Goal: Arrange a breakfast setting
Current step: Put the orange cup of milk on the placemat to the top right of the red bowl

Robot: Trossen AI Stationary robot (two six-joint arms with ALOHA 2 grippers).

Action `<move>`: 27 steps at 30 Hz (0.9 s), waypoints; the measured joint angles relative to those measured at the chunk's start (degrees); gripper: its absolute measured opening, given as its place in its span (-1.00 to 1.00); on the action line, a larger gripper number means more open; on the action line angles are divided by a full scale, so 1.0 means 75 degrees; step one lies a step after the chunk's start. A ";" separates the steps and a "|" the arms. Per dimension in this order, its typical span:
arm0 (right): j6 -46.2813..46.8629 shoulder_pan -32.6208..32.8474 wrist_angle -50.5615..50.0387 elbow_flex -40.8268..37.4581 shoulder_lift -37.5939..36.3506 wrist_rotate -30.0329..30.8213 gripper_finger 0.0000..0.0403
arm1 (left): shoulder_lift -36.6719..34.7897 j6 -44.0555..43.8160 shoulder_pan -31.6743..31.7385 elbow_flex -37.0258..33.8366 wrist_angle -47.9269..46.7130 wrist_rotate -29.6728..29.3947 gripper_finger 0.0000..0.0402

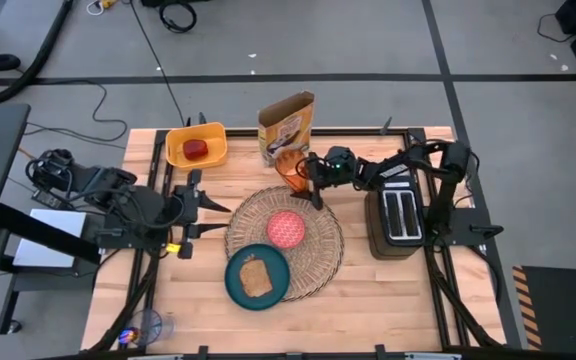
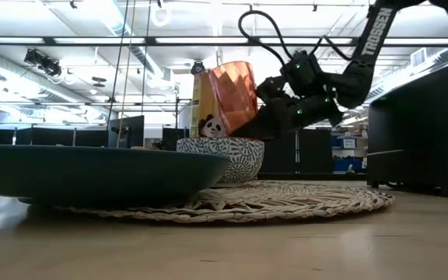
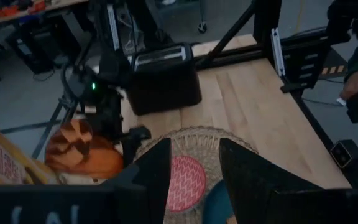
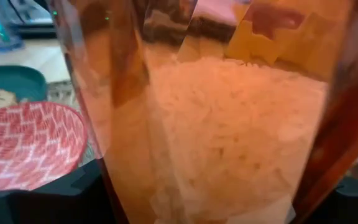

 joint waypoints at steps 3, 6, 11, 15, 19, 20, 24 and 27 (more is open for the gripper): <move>0.0054 0.0043 0.0029 0.0175 0.0332 0.0025 0.61 | 0.0000 0.0082 -0.0003 0.0000 0.0125 0.0003 -0.28; 0.0110 0.0087 0.0202 0.0188 0.0604 0.0255 0.61 | 0.0000 0.0044 0.0000 0.0000 0.0097 -0.0003 -0.28; 0.0355 0.0239 0.1076 -0.0002 0.0906 0.1006 0.61 | 0.0000 0.0021 0.0000 0.0000 0.0011 0.0000 -0.28; 0.0286 0.0484 0.1342 -0.0064 0.1027 0.1486 0.61 | 0.0003 0.0020 0.0000 0.0000 -0.0108 -0.0003 -0.28; 0.0037 0.0568 0.1294 -0.0068 0.1149 0.1350 0.61 | 0.0003 0.0018 0.0000 0.0000 -0.0109 0.0000 -0.28; 0.0022 0.0512 0.1303 -0.0068 0.1155 0.1247 0.61 | 0.0003 -0.0004 0.0000 0.0000 -0.0106 -0.0003 -0.28; -0.0018 0.0148 0.1372 -0.0062 0.1120 0.0430 0.61 | 0.0003 -0.0165 0.0000 0.0000 -0.0140 -0.0003 -0.28; -0.0101 -0.0155 0.1329 -0.0062 0.1117 -0.0432 0.61 | 0.0003 -0.0185 0.0000 0.0000 -0.0141 -0.0003 -0.28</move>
